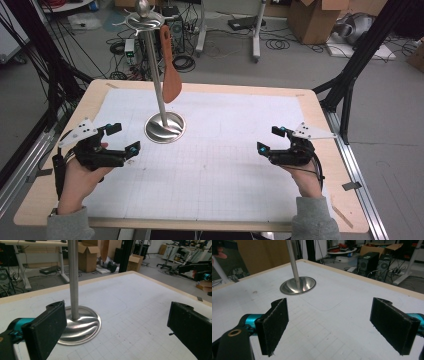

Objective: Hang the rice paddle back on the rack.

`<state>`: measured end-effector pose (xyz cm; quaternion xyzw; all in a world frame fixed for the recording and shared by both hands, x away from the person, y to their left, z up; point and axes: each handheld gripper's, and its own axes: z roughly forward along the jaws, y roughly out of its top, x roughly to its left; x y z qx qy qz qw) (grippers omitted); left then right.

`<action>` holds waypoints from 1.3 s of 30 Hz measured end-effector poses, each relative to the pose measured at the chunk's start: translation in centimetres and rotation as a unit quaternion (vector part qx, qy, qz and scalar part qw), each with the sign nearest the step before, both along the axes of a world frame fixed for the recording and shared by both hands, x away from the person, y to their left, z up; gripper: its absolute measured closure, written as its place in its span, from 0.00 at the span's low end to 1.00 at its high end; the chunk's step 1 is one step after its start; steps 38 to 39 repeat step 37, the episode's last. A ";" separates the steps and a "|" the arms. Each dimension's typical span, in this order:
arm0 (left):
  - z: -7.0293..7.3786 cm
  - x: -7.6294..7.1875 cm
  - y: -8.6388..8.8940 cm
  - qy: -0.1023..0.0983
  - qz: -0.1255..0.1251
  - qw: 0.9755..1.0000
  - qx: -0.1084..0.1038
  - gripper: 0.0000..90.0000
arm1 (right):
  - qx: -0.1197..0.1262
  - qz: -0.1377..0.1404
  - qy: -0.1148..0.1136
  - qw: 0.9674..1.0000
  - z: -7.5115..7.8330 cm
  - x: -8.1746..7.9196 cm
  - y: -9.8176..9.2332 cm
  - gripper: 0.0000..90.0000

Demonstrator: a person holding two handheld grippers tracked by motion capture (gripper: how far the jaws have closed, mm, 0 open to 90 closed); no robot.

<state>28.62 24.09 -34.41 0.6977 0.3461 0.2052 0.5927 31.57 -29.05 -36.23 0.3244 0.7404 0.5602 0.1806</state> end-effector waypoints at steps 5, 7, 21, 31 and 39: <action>0.0 0.0 0.0 0.000 -0.001 1.000 0.001 0.03 | 0.002 -0.003 0.003 1.000 -0.4 -0.1 -0.3 0.16; 0.0 0.0 0.0 0.001 -0.001 1.000 0.002 0.03 | 0.004 -0.006 0.003 1.000 -0.6 -0.2 -0.5 0.16; -0.2 0.2 -0.1 0.004 0.001 1.000 0.003 0.03 | 0.006 -0.016 0.007 1.000 -1.3 -0.6 -1.8 0.16; -0.2 0.1 -0.1 0.002 0.001 1.000 0.004 0.03 | 0.020 -0.038 0.007 0.999 -1.8 -0.8 -3.4 0.16; -0.2 0.1 -0.1 0.003 0.002 1.000 0.006 0.03 | 0.014 -0.037 0.008 0.999 -1.9 -0.8 -3.1 0.16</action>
